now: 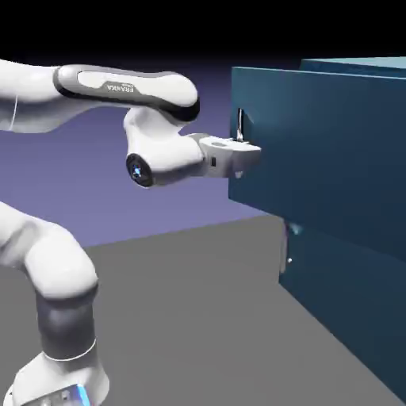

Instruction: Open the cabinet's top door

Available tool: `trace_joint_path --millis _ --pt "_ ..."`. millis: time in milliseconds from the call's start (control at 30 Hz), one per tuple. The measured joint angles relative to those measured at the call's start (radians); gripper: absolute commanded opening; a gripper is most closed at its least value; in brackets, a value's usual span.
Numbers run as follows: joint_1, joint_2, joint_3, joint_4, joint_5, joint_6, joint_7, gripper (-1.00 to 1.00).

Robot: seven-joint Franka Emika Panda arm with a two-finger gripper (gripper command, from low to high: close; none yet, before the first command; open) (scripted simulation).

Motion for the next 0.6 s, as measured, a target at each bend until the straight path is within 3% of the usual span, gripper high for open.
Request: trace_joint_path --millis 333,600 --pt "0.195 -0.261 -0.202 -0.131 -0.434 0.109 0.256 -1.00" --pt "0.161 -0.398 -0.246 -0.226 -0.783 0.064 0.551 -1.00"
